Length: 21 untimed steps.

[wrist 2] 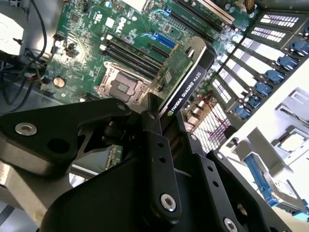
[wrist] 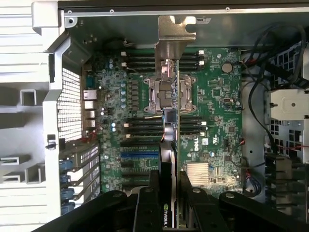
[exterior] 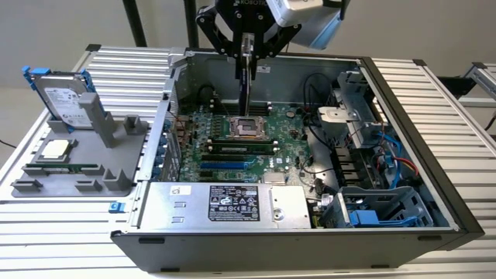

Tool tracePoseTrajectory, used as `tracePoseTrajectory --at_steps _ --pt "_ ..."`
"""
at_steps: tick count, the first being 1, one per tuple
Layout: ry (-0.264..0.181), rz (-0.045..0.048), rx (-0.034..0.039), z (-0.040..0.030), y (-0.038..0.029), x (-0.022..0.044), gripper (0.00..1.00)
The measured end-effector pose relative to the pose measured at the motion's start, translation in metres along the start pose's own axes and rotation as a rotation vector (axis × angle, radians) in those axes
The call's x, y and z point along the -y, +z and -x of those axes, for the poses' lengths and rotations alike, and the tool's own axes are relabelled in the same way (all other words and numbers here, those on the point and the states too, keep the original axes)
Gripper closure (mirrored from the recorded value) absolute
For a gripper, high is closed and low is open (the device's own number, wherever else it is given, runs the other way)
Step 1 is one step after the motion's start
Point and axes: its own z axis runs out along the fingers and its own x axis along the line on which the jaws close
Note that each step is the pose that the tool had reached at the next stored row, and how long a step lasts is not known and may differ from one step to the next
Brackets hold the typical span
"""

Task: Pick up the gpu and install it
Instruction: 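Insert the gpu into the slot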

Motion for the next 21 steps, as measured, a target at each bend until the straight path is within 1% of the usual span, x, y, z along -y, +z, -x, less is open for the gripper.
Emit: tracePoseTrajectory --at_steps 7,13,21 --pt "-0.024 0.0004 -0.0010 0.0000 0.0000 0.0000 1.00" --pt "-0.025 0.0004 -0.0010 0.0000 0.0000 0.0000 1.00" --pt "-0.039 0.0008 -0.0015 0.0000 0.0001 0.0001 1.00"
